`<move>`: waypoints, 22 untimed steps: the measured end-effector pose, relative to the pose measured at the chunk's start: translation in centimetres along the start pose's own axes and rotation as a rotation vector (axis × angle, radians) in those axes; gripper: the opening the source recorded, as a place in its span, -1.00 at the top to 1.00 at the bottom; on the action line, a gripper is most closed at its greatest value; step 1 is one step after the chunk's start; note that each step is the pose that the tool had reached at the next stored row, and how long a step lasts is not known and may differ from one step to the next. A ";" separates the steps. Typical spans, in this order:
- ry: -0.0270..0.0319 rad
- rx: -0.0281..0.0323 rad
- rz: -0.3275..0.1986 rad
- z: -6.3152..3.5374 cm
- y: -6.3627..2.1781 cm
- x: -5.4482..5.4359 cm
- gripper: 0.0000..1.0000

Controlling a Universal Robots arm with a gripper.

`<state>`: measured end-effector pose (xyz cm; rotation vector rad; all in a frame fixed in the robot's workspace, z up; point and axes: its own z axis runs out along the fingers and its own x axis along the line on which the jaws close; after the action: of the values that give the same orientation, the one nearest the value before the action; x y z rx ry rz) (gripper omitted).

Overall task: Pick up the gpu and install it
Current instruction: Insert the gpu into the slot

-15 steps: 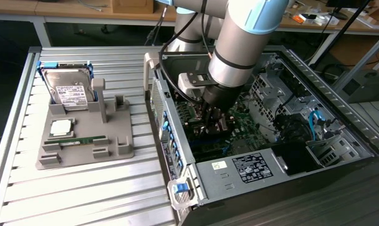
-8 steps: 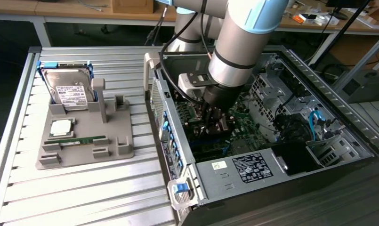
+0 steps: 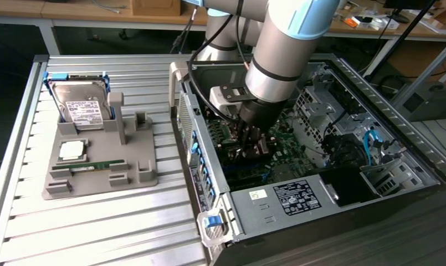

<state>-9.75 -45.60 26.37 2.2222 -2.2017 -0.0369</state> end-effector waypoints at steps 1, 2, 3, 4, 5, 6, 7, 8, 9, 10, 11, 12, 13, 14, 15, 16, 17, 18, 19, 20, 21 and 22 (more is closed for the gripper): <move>0.0000 0.0000 0.000 0.02 0.00 0.0 0.46; -0.0001 0.0001 0.000 0.06 0.00 0.0 0.46; -0.0001 0.0001 0.000 0.10 0.00 0.0 0.46; 0.0000 0.0000 0.000 0.14 0.00 0.0 0.46; 0.0000 0.0000 0.000 0.17 0.00 0.0 0.46; 0.0000 0.0000 0.000 0.20 0.01 0.0 0.46; -0.0001 0.0001 0.000 0.23 0.01 0.0 0.46; 0.0000 0.0000 0.000 0.25 0.02 0.0 0.46; -0.0001 0.0000 0.000 0.27 0.02 0.0 0.46; -0.0002 0.0001 0.000 0.31 0.02 0.0 0.46; -0.0002 0.0001 0.000 0.34 0.02 0.0 0.46; -0.0001 0.0000 0.000 0.37 0.02 0.0 0.46; 0.0001 0.0000 0.000 0.40 0.02 0.0 0.46; 0.0002 -0.0001 0.000 0.43 0.02 0.0 0.46; 0.0003 -0.0002 0.000 0.45 0.02 0.0 0.46; 0.0001 -0.0004 0.000 0.47 0.04 0.0 0.46; 0.0001 -0.0002 0.000 0.48 0.03 0.0 0.46; -0.0001 0.0000 0.000 0.49 0.03 0.0 0.46; -0.0001 0.0000 0.000 0.49 0.03 0.0 0.46; -0.0001 0.0000 0.000 0.49 0.02 0.0 0.46; -0.0001 0.0000 0.000 0.50 0.02 0.0 0.46; -0.0001 0.0000 0.000 0.49 0.02 0.0 0.46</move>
<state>-9.78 -45.60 25.88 2.2223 -2.2017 -0.0369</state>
